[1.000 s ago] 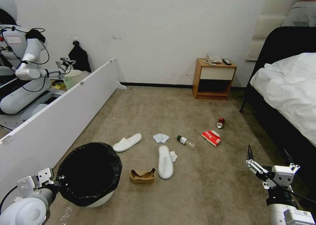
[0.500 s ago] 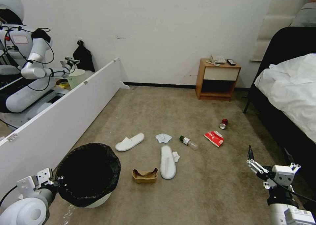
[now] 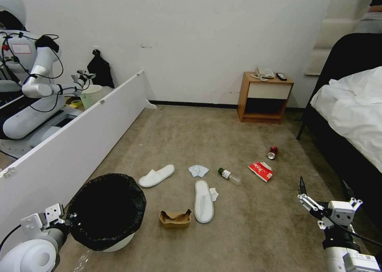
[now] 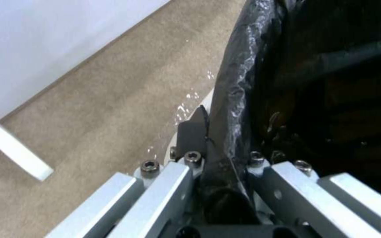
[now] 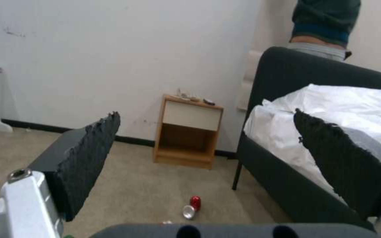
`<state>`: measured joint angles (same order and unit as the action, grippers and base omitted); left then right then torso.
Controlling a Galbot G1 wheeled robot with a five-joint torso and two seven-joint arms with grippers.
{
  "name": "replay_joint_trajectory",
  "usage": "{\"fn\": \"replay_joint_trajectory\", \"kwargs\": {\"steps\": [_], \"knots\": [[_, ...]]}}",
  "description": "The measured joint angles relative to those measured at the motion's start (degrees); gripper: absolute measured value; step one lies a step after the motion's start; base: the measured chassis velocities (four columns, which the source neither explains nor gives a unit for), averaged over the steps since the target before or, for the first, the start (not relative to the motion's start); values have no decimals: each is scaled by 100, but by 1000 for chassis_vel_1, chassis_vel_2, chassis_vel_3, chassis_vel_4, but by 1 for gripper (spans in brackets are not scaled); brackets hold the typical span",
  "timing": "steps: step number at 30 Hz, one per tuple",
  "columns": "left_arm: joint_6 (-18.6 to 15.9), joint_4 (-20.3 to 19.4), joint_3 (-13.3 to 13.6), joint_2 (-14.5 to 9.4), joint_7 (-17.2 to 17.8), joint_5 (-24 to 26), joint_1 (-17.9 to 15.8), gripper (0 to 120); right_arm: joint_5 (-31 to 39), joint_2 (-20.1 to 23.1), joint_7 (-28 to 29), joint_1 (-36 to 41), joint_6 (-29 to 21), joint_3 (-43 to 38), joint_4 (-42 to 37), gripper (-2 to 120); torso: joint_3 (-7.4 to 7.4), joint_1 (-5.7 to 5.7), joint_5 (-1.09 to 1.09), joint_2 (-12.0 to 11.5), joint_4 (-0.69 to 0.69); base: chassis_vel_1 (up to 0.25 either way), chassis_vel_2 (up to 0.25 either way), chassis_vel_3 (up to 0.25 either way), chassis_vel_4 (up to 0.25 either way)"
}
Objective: Pick up the trash bin, then pick up the garbage from the floor and place it into the trash bin.
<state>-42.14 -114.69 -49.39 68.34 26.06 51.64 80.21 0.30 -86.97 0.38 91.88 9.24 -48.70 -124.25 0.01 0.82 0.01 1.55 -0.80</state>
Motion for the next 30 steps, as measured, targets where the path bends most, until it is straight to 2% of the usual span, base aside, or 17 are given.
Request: {"fn": "replay_joint_trajectory", "kwargs": {"steps": [10, 21, 30], "knots": [[0, 22, -1, 15, -10, -18, -6, 2, 6, 2, 22, -7, 10, 34, 35, 100, 0, 0, -1, 0, 1, -71, 72, 57, -72], [0, 45, 25, 28, -30, -54, -20, 2, 1, 93, 40, -38, 20, 54, 103, 100, -1, 0, -1, 0, 1, 0, 0, 0, 0], [0, 58, 55, 103, -53, -114, -44, 2, 99, 599, 432, 19, -516, -14, 148, 100, -1, -1, -1, 0, 1, 0, 0, 0, 0]]}}
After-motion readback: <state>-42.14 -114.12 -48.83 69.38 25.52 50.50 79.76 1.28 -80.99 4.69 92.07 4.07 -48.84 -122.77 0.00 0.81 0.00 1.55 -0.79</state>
